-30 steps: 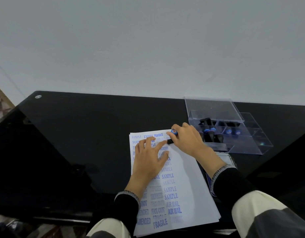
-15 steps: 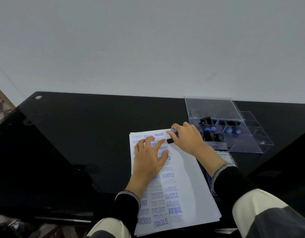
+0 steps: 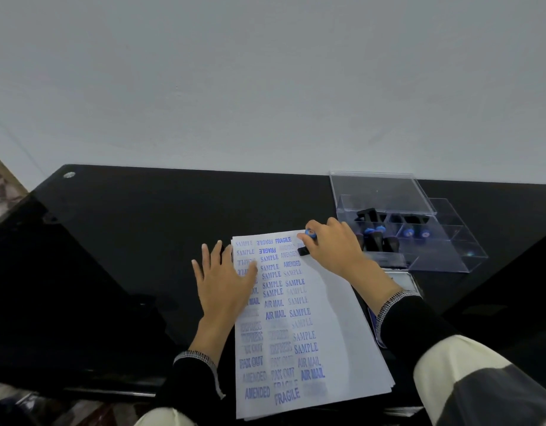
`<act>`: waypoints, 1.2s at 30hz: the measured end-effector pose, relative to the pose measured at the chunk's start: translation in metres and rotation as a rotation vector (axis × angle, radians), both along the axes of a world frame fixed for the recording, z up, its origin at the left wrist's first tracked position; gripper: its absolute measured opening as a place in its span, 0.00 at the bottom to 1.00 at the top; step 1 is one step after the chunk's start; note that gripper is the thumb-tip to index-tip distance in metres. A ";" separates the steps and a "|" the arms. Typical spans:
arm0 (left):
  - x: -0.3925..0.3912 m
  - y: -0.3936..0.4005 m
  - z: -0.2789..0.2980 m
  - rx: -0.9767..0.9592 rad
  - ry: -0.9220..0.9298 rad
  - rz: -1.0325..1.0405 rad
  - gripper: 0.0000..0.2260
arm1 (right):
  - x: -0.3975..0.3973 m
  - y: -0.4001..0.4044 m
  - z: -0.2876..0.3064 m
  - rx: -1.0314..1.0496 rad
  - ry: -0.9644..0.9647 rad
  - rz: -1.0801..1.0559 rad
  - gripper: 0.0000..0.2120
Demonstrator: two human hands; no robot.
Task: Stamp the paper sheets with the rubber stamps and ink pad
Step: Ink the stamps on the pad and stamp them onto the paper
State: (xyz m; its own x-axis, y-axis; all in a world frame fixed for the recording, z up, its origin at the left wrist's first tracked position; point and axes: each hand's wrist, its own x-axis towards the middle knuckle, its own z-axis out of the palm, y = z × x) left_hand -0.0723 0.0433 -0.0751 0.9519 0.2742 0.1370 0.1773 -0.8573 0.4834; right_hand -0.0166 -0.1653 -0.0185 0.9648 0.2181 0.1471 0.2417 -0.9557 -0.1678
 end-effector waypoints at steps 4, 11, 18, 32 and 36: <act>-0.002 0.001 -0.001 -0.018 0.005 -0.040 0.33 | 0.000 -0.002 -0.004 -0.005 -0.004 -0.007 0.18; -0.001 0.002 0.000 -0.006 0.024 -0.033 0.34 | 0.004 -0.008 0.000 0.208 0.046 -0.012 0.13; 0.002 0.003 -0.004 -0.070 -0.026 0.034 0.32 | 0.006 -0.018 0.014 0.955 0.029 -0.258 0.14; 0.001 0.001 -0.004 -0.097 -0.096 0.043 0.27 | -0.004 -0.018 -0.002 0.730 -0.059 -0.108 0.10; -0.001 0.000 -0.002 -0.045 -0.080 0.059 0.29 | -0.032 -0.008 -0.010 0.681 -0.066 -0.044 0.11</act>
State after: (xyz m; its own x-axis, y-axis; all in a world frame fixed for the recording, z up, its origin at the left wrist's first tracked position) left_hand -0.0731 0.0429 -0.0767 0.9203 0.3372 0.1981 0.1863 -0.8234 0.5361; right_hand -0.0482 -0.1733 -0.0289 0.9548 0.0164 0.2966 0.2352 -0.6517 -0.7211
